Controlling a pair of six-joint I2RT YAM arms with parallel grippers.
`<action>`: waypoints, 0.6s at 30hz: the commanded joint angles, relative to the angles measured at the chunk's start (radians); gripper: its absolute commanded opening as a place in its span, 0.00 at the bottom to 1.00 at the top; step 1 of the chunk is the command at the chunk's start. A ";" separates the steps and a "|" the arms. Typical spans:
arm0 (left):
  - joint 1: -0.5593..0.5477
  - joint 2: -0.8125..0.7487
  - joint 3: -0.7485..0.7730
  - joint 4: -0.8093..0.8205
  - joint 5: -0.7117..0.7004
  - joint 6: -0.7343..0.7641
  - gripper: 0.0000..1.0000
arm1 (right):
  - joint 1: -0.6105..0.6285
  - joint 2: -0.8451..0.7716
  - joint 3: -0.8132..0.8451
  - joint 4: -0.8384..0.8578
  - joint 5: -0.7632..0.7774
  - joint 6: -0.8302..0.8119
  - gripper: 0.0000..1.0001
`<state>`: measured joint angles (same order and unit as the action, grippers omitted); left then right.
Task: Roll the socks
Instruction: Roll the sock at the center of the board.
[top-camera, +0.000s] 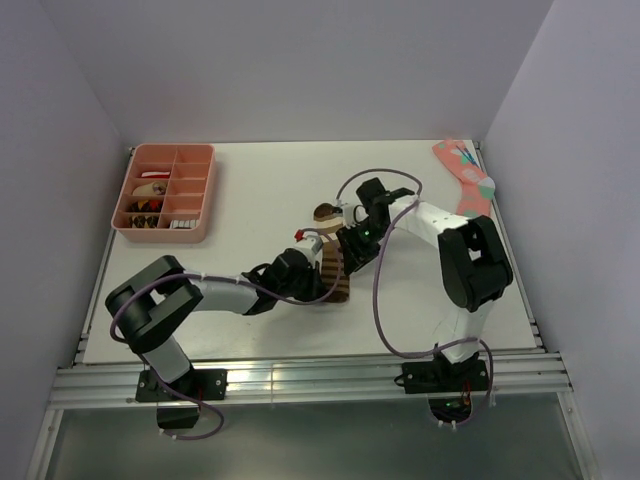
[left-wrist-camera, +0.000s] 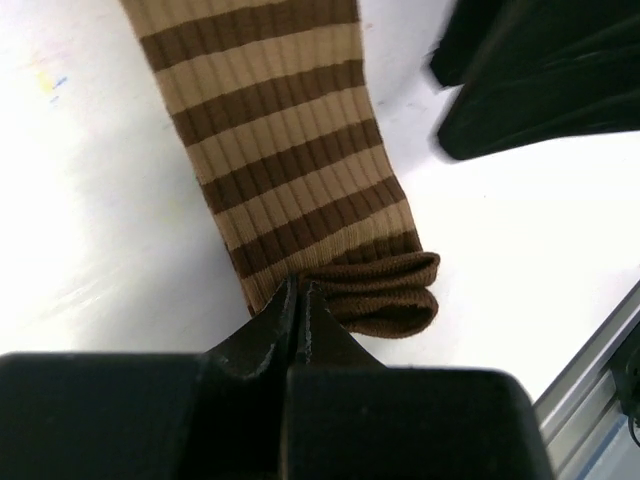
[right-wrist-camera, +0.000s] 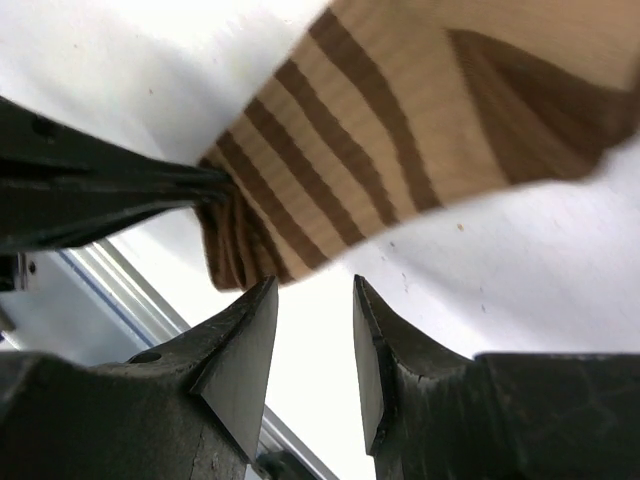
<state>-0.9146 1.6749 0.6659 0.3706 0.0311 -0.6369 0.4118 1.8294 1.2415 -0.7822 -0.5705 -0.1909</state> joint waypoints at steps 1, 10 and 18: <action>0.028 -0.035 0.027 -0.180 0.018 -0.004 0.00 | -0.022 -0.097 -0.014 0.084 0.018 0.039 0.43; 0.085 -0.060 0.060 -0.282 0.076 0.009 0.00 | -0.085 -0.245 -0.092 0.189 -0.025 0.042 0.43; 0.157 -0.055 0.080 -0.343 0.171 0.043 0.00 | 0.094 -0.312 -0.183 0.251 0.087 -0.045 0.44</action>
<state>-0.7860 1.6310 0.7254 0.1112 0.1581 -0.6357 0.4294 1.5494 1.0752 -0.5903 -0.5266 -0.1967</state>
